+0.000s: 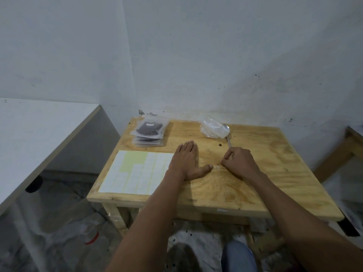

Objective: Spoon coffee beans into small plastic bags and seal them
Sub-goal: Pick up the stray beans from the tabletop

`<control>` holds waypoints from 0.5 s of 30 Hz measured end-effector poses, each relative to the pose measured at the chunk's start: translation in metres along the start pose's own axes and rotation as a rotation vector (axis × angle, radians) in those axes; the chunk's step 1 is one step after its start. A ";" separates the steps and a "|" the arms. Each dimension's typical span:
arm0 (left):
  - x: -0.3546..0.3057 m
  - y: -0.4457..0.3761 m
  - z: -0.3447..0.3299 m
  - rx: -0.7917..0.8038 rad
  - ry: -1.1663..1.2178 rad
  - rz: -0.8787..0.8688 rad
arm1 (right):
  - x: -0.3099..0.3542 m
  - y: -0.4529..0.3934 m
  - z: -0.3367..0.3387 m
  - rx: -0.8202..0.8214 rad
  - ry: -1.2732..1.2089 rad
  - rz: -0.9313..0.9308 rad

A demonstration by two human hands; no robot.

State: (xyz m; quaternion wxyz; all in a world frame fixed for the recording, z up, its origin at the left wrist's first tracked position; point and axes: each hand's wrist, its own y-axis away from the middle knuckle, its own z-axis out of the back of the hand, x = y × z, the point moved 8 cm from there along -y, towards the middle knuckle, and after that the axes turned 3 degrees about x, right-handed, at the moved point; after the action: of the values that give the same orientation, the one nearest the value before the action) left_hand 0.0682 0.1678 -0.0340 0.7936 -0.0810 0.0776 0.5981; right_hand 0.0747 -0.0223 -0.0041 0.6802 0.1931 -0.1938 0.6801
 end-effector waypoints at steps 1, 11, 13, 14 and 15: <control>0.000 0.000 0.000 -0.003 0.003 0.000 | 0.001 0.001 -0.001 -0.001 0.007 0.029; 0.001 0.001 0.000 -0.011 0.026 0.008 | 0.000 -0.001 0.009 -0.083 -0.217 0.027; 0.001 0.000 0.001 -0.012 0.025 0.008 | -0.011 -0.003 0.009 -0.101 -0.554 -0.150; 0.001 0.000 0.001 -0.013 0.026 0.007 | -0.015 -0.003 0.005 -0.075 -0.769 -0.249; 0.001 0.000 0.001 -0.016 0.028 0.008 | -0.017 -0.003 -0.002 -0.035 -0.989 -0.329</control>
State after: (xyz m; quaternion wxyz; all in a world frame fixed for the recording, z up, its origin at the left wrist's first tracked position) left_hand 0.0682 0.1692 -0.0333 0.7892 -0.0951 0.0843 0.6008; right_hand 0.0778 -0.0359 -0.0144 0.6082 0.5079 -0.4704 0.3883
